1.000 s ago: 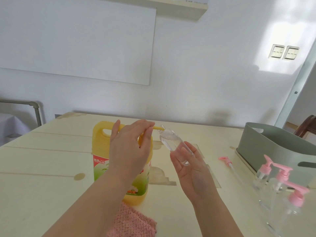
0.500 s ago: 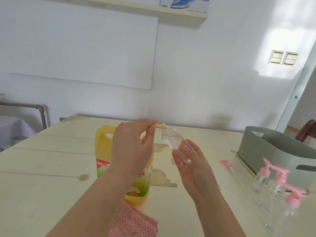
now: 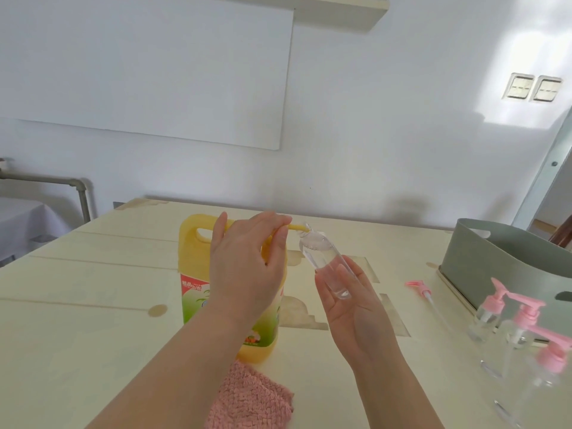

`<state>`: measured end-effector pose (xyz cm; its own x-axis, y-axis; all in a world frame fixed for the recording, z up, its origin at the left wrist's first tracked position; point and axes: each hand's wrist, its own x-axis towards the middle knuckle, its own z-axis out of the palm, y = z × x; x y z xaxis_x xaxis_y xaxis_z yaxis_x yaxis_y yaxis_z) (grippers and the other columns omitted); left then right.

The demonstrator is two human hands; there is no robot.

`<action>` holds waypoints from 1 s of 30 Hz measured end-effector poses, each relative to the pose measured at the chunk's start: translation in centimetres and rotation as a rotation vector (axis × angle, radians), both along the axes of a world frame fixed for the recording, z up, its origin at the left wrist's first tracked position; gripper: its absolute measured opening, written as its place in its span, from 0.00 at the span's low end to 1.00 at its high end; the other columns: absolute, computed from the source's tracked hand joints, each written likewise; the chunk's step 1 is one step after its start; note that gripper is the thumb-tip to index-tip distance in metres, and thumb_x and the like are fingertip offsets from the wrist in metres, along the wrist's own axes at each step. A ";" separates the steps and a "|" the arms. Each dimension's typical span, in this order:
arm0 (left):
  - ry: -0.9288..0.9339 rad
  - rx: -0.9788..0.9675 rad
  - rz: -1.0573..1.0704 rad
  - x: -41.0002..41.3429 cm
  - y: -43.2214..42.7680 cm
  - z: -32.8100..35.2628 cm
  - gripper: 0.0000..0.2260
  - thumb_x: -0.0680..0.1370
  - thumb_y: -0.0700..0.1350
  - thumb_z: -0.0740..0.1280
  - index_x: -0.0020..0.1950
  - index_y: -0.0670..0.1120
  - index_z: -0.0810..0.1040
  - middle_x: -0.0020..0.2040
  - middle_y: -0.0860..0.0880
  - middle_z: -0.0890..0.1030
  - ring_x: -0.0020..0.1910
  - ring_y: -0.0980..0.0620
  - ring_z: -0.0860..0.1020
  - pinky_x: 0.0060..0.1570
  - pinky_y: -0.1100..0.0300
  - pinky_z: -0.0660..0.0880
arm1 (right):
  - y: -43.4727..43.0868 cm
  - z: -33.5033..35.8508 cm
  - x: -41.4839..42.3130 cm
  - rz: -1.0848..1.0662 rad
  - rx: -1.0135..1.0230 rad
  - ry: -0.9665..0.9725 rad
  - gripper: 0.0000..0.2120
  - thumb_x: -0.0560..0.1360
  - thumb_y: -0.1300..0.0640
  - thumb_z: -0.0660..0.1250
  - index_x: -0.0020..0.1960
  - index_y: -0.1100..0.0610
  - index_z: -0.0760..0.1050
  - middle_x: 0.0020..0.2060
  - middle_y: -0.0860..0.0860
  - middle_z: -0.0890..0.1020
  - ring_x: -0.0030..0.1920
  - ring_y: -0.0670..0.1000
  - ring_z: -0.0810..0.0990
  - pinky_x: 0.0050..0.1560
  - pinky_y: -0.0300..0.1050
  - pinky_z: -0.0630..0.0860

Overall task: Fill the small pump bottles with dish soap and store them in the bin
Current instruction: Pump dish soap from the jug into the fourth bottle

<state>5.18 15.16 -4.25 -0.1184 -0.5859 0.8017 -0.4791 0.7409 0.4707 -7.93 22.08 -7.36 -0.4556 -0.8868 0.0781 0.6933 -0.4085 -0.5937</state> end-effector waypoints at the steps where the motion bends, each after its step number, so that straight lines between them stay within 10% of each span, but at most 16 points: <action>1: -0.001 -0.005 0.002 0.0 0.0 -0.1 0.14 0.78 0.54 0.55 0.55 0.56 0.79 0.53 0.60 0.81 0.55 0.60 0.76 0.73 0.54 0.50 | 0.0 -0.1 0.0 0.001 0.001 -0.003 0.18 0.65 0.63 0.70 0.54 0.61 0.74 0.54 0.57 0.78 0.41 0.51 0.84 0.47 0.43 0.82; 19: 0.021 -0.012 -0.028 0.4 0.3 2.2 0.14 0.77 0.52 0.58 0.55 0.53 0.81 0.54 0.58 0.81 0.49 0.68 0.65 0.66 0.47 0.64 | 0.4 1.4 0.0 -0.010 -0.034 0.037 0.16 0.68 0.64 0.68 0.55 0.60 0.74 0.53 0.56 0.79 0.41 0.51 0.85 0.49 0.44 0.82; 30: -0.005 0.005 0.006 -0.1 -0.1 0.3 0.16 0.78 0.55 0.54 0.55 0.56 0.79 0.54 0.58 0.81 0.55 0.56 0.76 0.72 0.54 0.51 | -0.1 0.1 0.0 -0.001 -0.016 -0.001 0.17 0.66 0.64 0.69 0.55 0.60 0.74 0.57 0.57 0.77 0.43 0.51 0.85 0.48 0.44 0.82</action>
<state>5.04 15.10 -3.93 -0.1186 -0.5903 0.7984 -0.4859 0.7358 0.4717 -7.94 22.02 -7.29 -0.4568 -0.8848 0.0915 0.6933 -0.4186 -0.5866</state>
